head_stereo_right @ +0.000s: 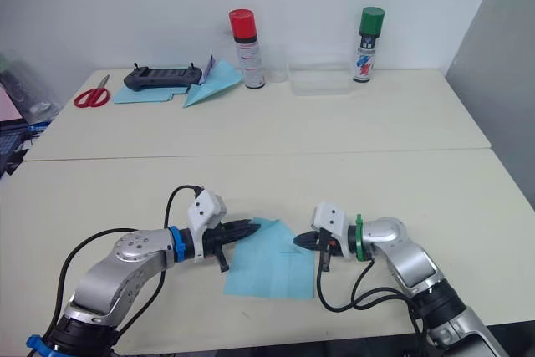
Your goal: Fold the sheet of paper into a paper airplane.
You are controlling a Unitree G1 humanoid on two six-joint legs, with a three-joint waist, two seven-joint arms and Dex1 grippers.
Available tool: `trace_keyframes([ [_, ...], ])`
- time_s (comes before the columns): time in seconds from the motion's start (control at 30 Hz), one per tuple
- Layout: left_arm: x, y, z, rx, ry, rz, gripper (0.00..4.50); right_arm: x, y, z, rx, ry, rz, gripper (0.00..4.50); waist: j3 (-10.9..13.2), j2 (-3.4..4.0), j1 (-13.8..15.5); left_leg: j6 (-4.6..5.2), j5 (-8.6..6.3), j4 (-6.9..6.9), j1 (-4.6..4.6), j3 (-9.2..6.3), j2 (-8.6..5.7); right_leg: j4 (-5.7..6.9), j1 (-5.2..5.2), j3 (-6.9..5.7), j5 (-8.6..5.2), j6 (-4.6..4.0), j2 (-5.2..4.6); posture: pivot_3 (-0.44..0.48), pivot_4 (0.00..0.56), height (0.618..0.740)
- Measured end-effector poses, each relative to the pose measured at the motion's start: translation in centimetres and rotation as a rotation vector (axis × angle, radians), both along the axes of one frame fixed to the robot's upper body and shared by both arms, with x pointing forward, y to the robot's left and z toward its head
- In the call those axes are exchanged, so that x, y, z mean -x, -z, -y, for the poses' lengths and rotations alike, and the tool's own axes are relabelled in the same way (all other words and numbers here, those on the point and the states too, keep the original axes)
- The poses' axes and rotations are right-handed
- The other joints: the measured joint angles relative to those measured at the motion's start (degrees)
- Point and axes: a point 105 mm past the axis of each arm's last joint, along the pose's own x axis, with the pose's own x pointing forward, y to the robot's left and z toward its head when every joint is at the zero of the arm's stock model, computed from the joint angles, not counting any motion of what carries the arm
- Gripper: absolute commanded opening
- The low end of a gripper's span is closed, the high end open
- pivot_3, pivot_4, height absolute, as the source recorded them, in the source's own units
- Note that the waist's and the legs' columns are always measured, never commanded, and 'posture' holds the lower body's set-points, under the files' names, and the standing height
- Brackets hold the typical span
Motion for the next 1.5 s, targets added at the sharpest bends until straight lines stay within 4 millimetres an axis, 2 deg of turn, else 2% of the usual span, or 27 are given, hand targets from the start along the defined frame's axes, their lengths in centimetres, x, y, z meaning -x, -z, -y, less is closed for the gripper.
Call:
trace_keyframes([
  [0.27, -0.1, 0.2, 0.4, -0.120, 0.100, 0.108, 0.02, -0.2, -0.1, -0.5, -0.018, 0.036, -0.028, 0.00, 0.0, 0.04, 0.1, 0.00, 0.00, -0.06, 0.00, 0.00, 0.00, 0.00, -0.02, -0.01, 0.00, 0.00, 0.00, 0.000, 0.150, 0.740],
  [0.57, 0.8, 1.1, 1.2, -0.228, 0.241, 0.160, 0.02, -0.6, -0.4, -1.0, -0.033, 0.055, -0.034, 0.00, 0.1, 0.13, 0.5, 0.01, 0.01, -0.22, -0.10, 0.03, -0.01, 0.00, -0.20, -0.01, 0.14, 0.27, -0.01, 0.000, 0.150, 0.740],
  [0.93, 0.8, 1.4, 1.6, -0.293, 0.292, 0.216, 0.02, -2.3, -1.1, -1.2, -0.080, 0.148, -0.023, 0.00, 0.2, 0.28, 0.6, 0.01, 0.01, -0.25, -0.20, 0.04, -0.02, -0.01, -0.27, -0.01, 0.14, 0.27, -0.02, 0.000, 0.150, 0.740],
  [1.13, 0.8, 1.4, 1.6, -0.299, 0.293, 0.219, 0.02, -2.3, -1.4, -1.8, -0.123, 0.155, -0.039, 0.00, 0.2, 0.30, 0.6, 0.02, 0.01, -0.26, -0.20, 0.04, -0.02, 0.00, -0.27, -0.02, 0.14, 0.27, -0.01, 0.000, 0.150, 0.740],
  [1.33, 0.8, 1.4, 1.6, -0.306, 0.288, 0.222, 0.02, -2.0, -0.6, -3.2, -0.105, 0.157, -0.049, 0.00, 0.2, 0.31, 0.6, 0.02, 0.01, -0.26, -0.17, 0.03, -0.02, 0.04, -0.26, -0.02, 0.14, 0.27, -0.01, 0.000, 0.150, 0.740],
  [1.5, 0.8, 1.5, 1.7, -0.313, 0.285, 0.228, 0.02, -2.0, -0.6, -3.3, -0.102, 0.160, -0.045, 0.00, 0.2, 0.31, 0.6, 0.02, 0.01, -0.26, -0.13, 0.03, -0.02, 0.05, -0.24, -0.02, 0.14, 0.27, -0.01, 0.000, 0.150, 0.740],
])
